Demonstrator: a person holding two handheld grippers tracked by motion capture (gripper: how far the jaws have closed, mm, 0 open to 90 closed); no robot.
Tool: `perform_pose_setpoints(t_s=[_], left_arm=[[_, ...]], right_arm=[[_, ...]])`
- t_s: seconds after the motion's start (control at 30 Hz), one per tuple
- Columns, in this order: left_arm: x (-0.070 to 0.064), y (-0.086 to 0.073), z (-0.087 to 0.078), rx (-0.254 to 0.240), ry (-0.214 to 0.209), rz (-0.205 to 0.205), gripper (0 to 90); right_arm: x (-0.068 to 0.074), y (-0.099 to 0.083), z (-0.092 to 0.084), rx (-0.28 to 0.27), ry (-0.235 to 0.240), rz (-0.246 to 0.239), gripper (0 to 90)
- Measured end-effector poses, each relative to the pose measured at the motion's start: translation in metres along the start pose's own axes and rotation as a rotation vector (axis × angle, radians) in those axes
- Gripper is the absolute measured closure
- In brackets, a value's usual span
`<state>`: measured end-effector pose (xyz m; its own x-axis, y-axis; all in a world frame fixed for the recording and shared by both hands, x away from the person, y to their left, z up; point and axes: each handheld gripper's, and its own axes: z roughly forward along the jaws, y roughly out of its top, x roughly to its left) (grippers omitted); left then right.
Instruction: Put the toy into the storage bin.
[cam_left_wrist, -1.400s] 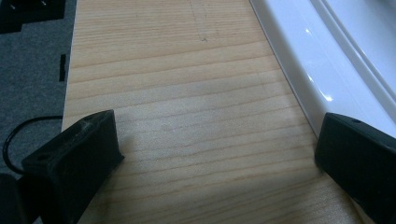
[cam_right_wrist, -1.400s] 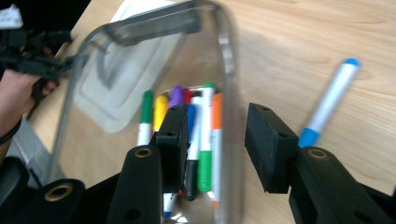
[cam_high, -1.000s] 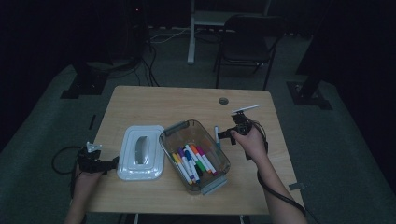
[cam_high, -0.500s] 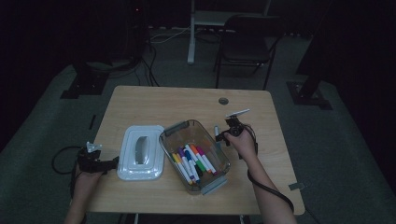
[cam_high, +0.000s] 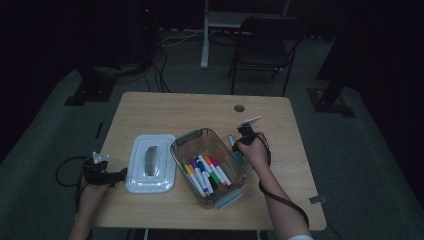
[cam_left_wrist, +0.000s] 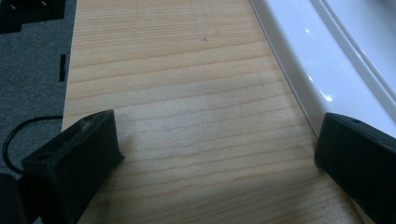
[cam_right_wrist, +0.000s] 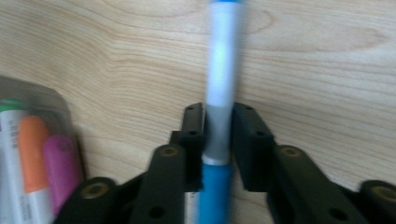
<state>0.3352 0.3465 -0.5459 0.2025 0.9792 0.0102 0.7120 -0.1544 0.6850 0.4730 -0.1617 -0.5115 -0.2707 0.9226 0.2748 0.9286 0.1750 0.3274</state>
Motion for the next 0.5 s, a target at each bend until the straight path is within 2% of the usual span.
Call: perform_pose_setpoints(t_s=[0.1, 0.2, 0.3, 0.5], left_arm=[[0.0, 0.0, 0.0, 0.0, 0.0, 0.0, 0.5], [0.0, 0.0, 0.0, 0.0, 0.0, 0.0, 0.4], [0.0, 0.0, 0.0, 0.0, 0.0, 0.0, 0.4], [0.0, 0.0, 0.0, 0.0, 0.0, 0.0, 0.4]], right_arm=[[-0.001, -0.002, 0.0, -0.02, 0.008, 0.01, 76.8], [-0.003, -0.003, -0.001, -0.018, 0.031, 0.024, 76.8], [-0.005, -0.004, -0.01, -0.029, 0.055, 0.034, 76.9], [-0.006, -0.006, -0.032, -0.048, 0.083, 0.023, 76.9]])
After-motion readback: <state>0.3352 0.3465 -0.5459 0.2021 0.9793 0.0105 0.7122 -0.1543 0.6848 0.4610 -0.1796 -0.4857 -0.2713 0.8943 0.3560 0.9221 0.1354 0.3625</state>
